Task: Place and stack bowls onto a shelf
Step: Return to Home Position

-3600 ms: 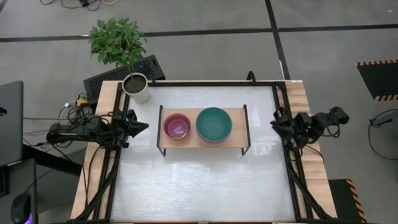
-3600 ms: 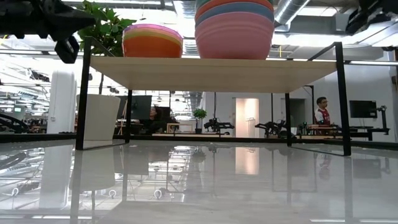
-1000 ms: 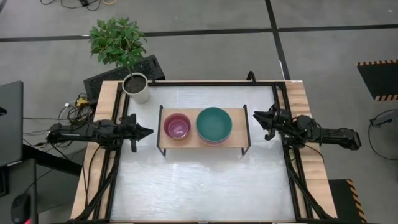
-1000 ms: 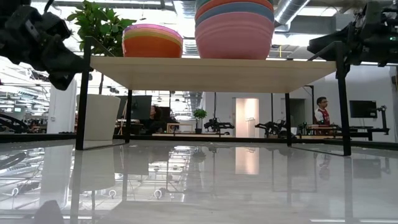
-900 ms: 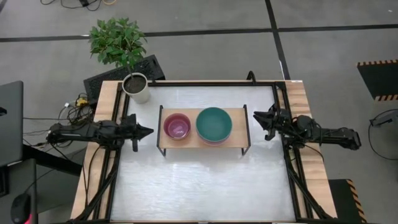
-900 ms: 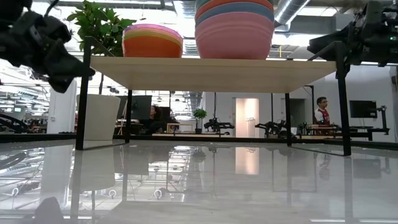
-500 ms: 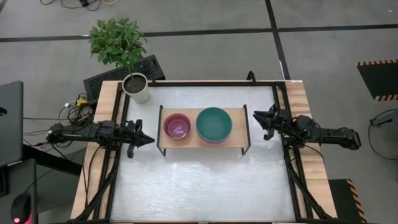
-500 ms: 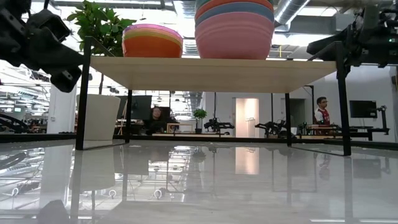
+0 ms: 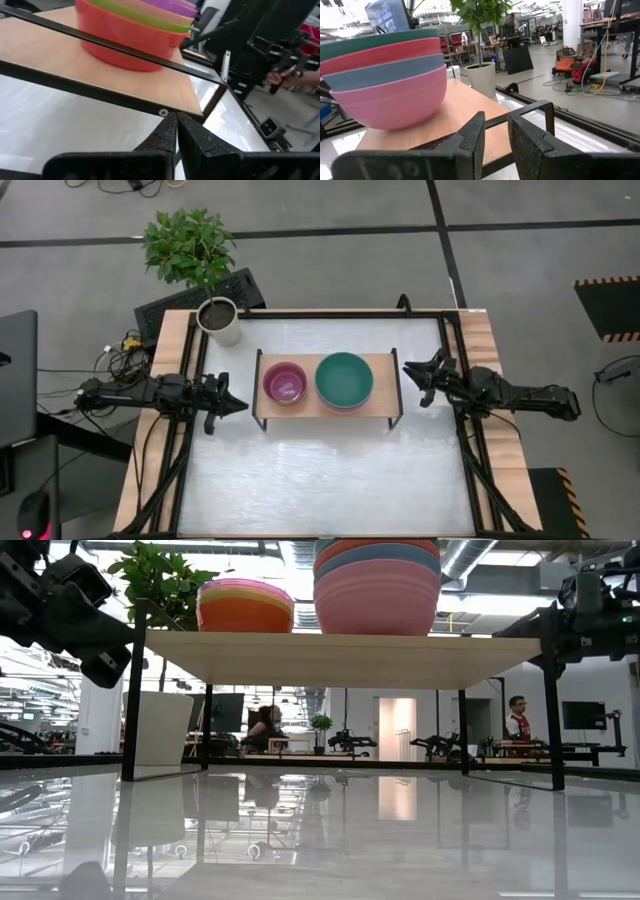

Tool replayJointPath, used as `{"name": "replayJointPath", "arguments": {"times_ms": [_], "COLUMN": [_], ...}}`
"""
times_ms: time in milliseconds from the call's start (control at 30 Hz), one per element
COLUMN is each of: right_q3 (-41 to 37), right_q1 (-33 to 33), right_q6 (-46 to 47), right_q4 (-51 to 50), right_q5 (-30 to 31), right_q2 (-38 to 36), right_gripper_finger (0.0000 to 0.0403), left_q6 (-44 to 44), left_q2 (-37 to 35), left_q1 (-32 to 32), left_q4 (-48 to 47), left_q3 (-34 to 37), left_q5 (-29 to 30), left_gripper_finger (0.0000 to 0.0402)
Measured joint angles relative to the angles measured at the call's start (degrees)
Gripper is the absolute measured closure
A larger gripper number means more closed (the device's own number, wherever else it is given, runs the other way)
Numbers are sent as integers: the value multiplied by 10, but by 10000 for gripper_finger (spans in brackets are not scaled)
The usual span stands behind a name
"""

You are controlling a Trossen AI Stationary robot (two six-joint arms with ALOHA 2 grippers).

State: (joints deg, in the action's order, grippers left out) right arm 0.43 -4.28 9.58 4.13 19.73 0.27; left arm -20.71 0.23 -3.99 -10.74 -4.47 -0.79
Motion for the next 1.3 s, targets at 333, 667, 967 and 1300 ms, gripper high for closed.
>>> {"name": "replayJointPath", "arguments": {"times_ms": [333, 667, 967, 1300], "right_q3": [0, 0, 0, 0], "right_q1": [0, 0, 0, 0], "right_q6": [0, 0, 0, 0], "right_q4": [-5, -6, -7, -7], "right_q5": [0, -1, -1, -1], "right_q2": [0, 0, 0, 0], "right_gripper_finger": [290, 290, 290, 290], "left_q6": [-26, -29, -29, -29], "left_q2": [0, 0, 0, 0], "left_q1": [0, 0, 0, 0], "left_q4": [-1, -2, -2, -2], "left_q3": [0, 0, 0, 0], "left_q5": [-2, -1, -1, -1], "left_gripper_finger": [401, 401, 401, 401]}}
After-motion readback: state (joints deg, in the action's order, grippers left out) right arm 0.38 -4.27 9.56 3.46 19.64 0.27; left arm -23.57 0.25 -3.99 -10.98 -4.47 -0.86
